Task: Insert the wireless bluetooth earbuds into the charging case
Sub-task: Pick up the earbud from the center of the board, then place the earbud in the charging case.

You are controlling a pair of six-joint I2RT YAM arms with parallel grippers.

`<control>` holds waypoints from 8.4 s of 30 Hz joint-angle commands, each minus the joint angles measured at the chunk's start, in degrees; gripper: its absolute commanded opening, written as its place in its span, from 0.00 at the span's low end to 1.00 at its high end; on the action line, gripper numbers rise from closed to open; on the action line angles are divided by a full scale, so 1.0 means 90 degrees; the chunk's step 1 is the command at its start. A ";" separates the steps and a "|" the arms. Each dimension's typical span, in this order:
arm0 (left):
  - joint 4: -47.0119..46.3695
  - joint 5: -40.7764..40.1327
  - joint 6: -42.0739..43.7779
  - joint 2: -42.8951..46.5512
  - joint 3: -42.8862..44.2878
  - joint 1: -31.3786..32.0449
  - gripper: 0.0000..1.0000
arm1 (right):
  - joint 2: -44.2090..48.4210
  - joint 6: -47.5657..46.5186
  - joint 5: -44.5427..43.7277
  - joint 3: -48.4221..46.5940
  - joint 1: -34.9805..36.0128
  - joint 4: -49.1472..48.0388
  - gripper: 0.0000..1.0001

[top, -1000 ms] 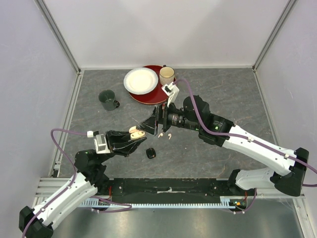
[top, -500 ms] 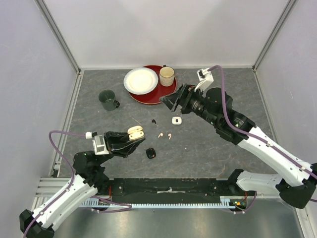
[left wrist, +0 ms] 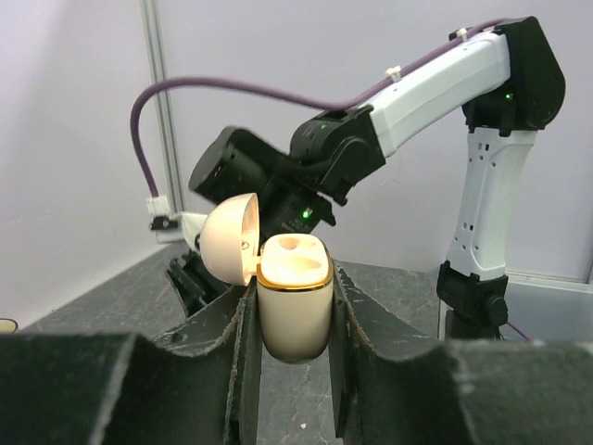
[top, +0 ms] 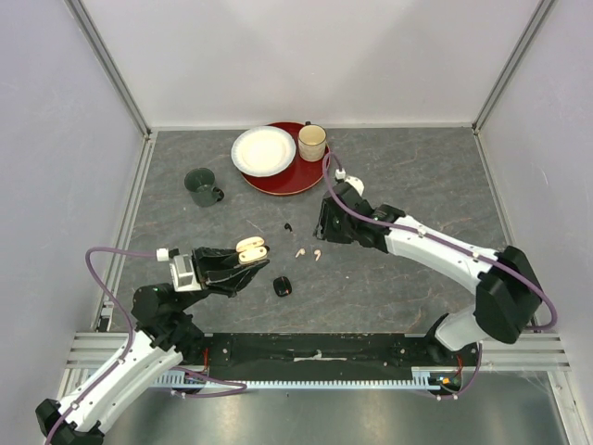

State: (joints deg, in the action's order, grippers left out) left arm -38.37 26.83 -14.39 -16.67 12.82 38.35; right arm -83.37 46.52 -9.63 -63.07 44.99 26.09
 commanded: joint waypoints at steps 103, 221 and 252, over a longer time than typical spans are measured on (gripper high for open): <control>0.0826 -0.0393 0.0447 0.0504 0.0275 0.0007 0.02 | -0.2377 0.0417 -0.0952 -0.0238 0.0645 0.0246 0.40; 0.0035 -0.0071 -0.0022 -0.0502 0.0285 0.0007 0.02 | 0.1539 -0.4603 -0.3247 0.0845 0.4278 -0.6024 0.00; -0.0073 -0.0305 -0.0061 -0.0395 0.0246 0.0007 0.02 | 0.1383 -0.4758 -0.3168 0.0797 0.4288 -0.5594 0.00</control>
State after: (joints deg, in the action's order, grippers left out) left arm -34.85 25.58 -13.69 -20.95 14.20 38.37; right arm -70.26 5.54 -37.15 -54.89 83.15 -26.04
